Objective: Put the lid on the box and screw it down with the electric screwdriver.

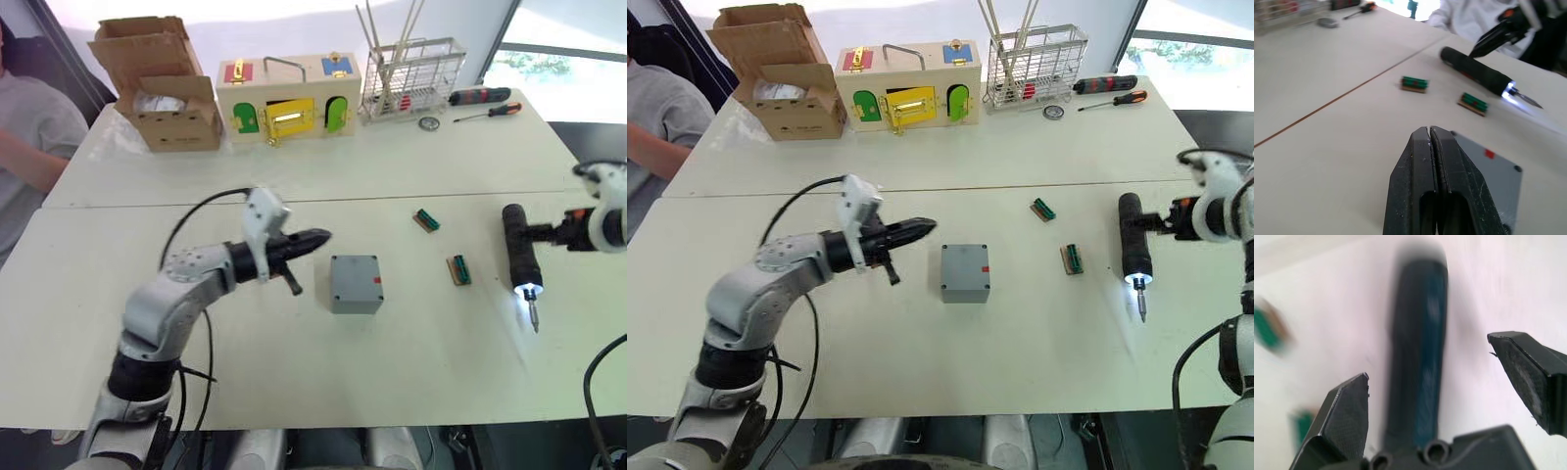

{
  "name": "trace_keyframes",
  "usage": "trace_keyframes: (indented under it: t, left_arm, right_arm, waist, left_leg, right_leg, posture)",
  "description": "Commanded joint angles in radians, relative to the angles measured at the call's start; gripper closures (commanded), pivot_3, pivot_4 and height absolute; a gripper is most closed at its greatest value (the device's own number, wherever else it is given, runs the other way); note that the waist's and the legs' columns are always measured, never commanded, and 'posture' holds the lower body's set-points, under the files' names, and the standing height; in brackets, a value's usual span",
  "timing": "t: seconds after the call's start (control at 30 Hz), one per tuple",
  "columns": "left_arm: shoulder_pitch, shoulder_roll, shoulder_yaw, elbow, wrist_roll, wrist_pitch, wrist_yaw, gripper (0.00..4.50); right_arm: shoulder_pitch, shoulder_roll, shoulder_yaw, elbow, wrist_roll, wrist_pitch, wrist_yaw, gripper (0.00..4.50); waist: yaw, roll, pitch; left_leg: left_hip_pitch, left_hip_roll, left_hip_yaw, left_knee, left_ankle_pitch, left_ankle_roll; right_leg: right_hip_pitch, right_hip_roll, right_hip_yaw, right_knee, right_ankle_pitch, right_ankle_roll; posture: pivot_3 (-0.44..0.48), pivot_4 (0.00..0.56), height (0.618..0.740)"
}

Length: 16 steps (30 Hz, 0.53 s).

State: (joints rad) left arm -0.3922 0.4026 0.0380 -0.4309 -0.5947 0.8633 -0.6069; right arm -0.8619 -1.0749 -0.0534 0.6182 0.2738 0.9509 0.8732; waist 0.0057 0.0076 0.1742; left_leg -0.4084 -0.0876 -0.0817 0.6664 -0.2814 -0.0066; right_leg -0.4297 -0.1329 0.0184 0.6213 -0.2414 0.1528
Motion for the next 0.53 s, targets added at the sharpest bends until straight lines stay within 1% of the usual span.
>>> trace_keyframes:
  t: [0.03, 0.1, 0.13, 0.17, 0.2, 0.23, 0.3, 0.33, 0.37, 0.4, 0.43, 0.53]
  left_arm:
    - [0.067, 0.030, 0.108, -0.084, -0.091, 0.067, 0.036, 4.50]
    - [0.224, 0.062, 0.154, -0.160, -0.138, 0.126, 0.045, 4.50]
    - [0.285, 0.073, 0.176, -0.189, -0.163, 0.144, 0.048, 4.50]
    - [0.320, 0.081, 0.188, -0.207, -0.182, 0.154, 0.053, 4.50]
    - [0.357, 0.078, 0.203, -0.233, -0.223, 0.167, 0.058, 4.50]
    - [0.400, 0.078, 0.212, -0.246, -0.249, 0.173, 0.054, 4.50]
    - [0.480, 0.092, 0.210, -0.258, -0.265, 0.169, 0.033, 4.50]
    - [0.510, 0.103, 0.207, -0.257, -0.266, 0.161, 0.023, 4.50]
    - [0.532, 0.110, 0.206, -0.255, -0.267, 0.152, 0.019, 4.50]
    - [0.548, 0.115, 0.208, -0.251, -0.269, 0.142, 0.015, 4.50]
    - [0.557, 0.116, 0.211, -0.246, -0.273, 0.136, 0.017, 4.50]
    - [0.569, 0.122, 0.214, -0.233, -0.286, 0.128, 0.013, 4.50]
  right_arm:
    - [0.167, 0.043, -0.262, -0.311, 0.133, -0.053, -0.012, 0.02]
    - [0.500, 0.182, -0.481, -0.718, 0.274, -0.030, 0.029, 0.02]
    - [0.623, 0.238, -0.550, -0.861, 0.324, -0.022, 0.034, 0.02]
    - [0.694, 0.272, -0.588, -0.942, 0.355, -0.016, 0.026, 0.02]
    - [0.746, 0.308, -0.635, -0.981, 0.427, 0.028, 0.023, 0.02]
    - [0.814, 0.333, -0.656, -1.012, 0.474, 0.049, 0.037, 0.02]
    - [0.943, 0.355, -0.648, -1.057, 0.503, 0.042, 0.077, 0.02]
    - [0.992, 0.356, -0.632, -1.069, 0.498, 0.018, 0.092, 0.02]
    - [1.028, 0.353, -0.617, -1.077, 0.497, 0.010, 0.098, 0.02]
    - [1.052, 0.355, -0.597, -1.077, 0.491, -0.007, 0.099, 0.02]
    - [1.063, 0.359, -0.580, -1.071, 0.484, -0.025, 0.094, 0.02]
    - [1.069, 0.370, -0.530, -1.042, 0.460, -0.082, 0.080, 0.02]
  waist:
    - [0.003, 0.000, 0.000]
    - [0.007, -0.007, -0.005]
    - [0.009, -0.010, -0.009]
    - [0.012, -0.010, -0.009]
    - [0.016, -0.007, -0.007]
    - [0.018, -0.005, -0.005]
    - [0.023, -0.004, -0.007]
    - [0.023, -0.004, -0.007]
    - [0.022, -0.005, -0.007]
    - [0.021, -0.005, -0.007]
    - [0.020, -0.005, -0.007]
    - [0.018, -0.005, -0.007]
  left_leg:
    - [0.000, 0.000, -0.001, 0.000, 0.000, 0.000]
    - [0.000, 0.001, -0.002, 0.001, 0.000, 0.000]
    - [0.000, 0.003, -0.004, -0.002, 0.000, 0.000]
    - [0.001, 0.006, -0.005, -0.002, -0.002, 0.000]
    - [0.001, 0.005, -0.006, -0.001, -0.003, 0.000]
    - [0.000, 0.001, -0.004, 0.001, -0.003, 0.000]
    - [0.000, -0.003, 0.001, 0.003, -0.001, 0.004]
    - [0.005, -0.002, 0.001, 0.003, -0.004, 0.009]
    - [0.013, 0.000, 0.001, 0.002, -0.004, 0.010]
    - [0.021, 0.001, 0.001, 0.000, -0.005, 0.010]
    - [0.025, 0.002, 0.001, 0.000, -0.007, 0.009]
    - [0.029, 0.002, 0.001, -0.001, -0.007, 0.011]
  right_leg:
    - [0.001, 0.000, 0.000, 0.000, 0.000, 0.000]
    - [0.001, 0.000, -0.001, 0.000, 0.000, 0.000]
    - [0.002, 0.001, -0.002, -0.001, 0.000, 0.000]
    - [0.003, 0.004, -0.003, 0.002, 0.000, 0.000]
    - [0.002, 0.004, -0.002, 0.007, 0.000, 0.000]
    - [0.000, 0.000, 0.000, 0.007, 0.000, 0.000]
    - [0.001, -0.004, 0.005, 0.004, 0.000, 0.000]
    - [0.008, -0.004, 0.005, 0.000, 0.001, -0.002]
    - [0.018, -0.001, 0.004, -0.006, 0.000, -0.006]
    - [0.026, -0.001, 0.002, -0.008, -0.001, -0.008]
    - [0.031, 0.000, 0.001, -0.009, -0.001, -0.008]
    - [0.034, -0.001, 0.001, -0.009, -0.003, -0.005]
  posture:
    - [0.000, 0.150, 0.734]
    - [0.000, 0.150, 0.734]
    - [0.000, 0.150, 0.734]
    - [0.000, 0.150, 0.734]
    - [0.000, 0.150, 0.734]
    - [0.000, 0.150, 0.734]
    - [0.000, 0.150, 0.734]
    - [0.000, 0.150, 0.734]
    - [0.000, 0.150, 0.734]
    - [0.000, 0.150, 0.734]
    - [0.000, 0.150, 0.734]
    - [0.000, 0.150, 0.734]
